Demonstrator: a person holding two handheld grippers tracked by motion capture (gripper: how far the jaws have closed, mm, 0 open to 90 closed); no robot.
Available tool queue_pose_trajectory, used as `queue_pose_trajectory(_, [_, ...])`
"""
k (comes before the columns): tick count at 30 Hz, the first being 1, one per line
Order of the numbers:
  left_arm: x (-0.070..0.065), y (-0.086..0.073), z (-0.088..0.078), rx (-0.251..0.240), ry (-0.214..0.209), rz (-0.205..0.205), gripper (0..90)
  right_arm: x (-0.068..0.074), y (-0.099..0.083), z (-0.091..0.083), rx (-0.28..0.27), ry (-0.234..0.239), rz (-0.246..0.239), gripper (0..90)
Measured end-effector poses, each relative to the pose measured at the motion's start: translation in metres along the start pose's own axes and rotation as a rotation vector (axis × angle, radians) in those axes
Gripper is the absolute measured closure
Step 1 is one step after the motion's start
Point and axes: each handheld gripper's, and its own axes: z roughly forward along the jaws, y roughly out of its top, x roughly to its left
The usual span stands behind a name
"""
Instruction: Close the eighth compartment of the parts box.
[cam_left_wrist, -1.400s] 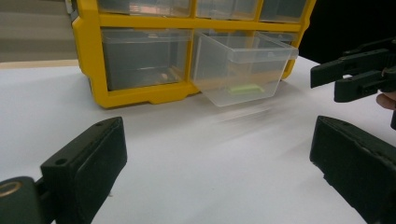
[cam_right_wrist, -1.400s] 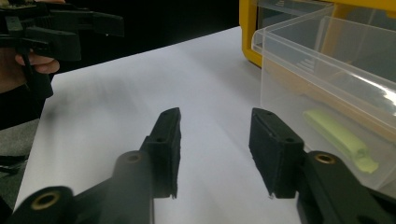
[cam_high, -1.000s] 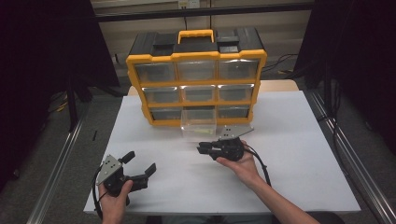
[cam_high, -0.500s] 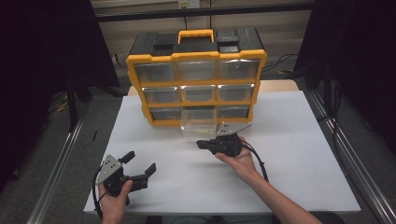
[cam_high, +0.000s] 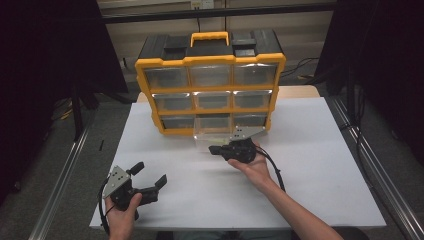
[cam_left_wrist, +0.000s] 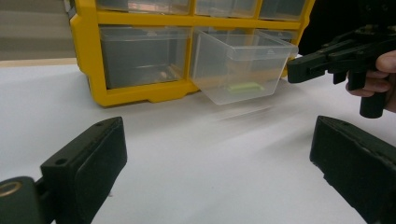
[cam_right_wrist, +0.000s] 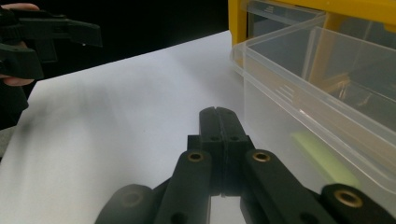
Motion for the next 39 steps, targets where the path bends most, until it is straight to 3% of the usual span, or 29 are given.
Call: queue_pose_trajectory(39, [0.001, 0.001, -0.002, -0.002, -0.002, 0.01, 4.1, -0.019, -0.01, 0.013, 0.025, -0.101, 0.034, 90.0])
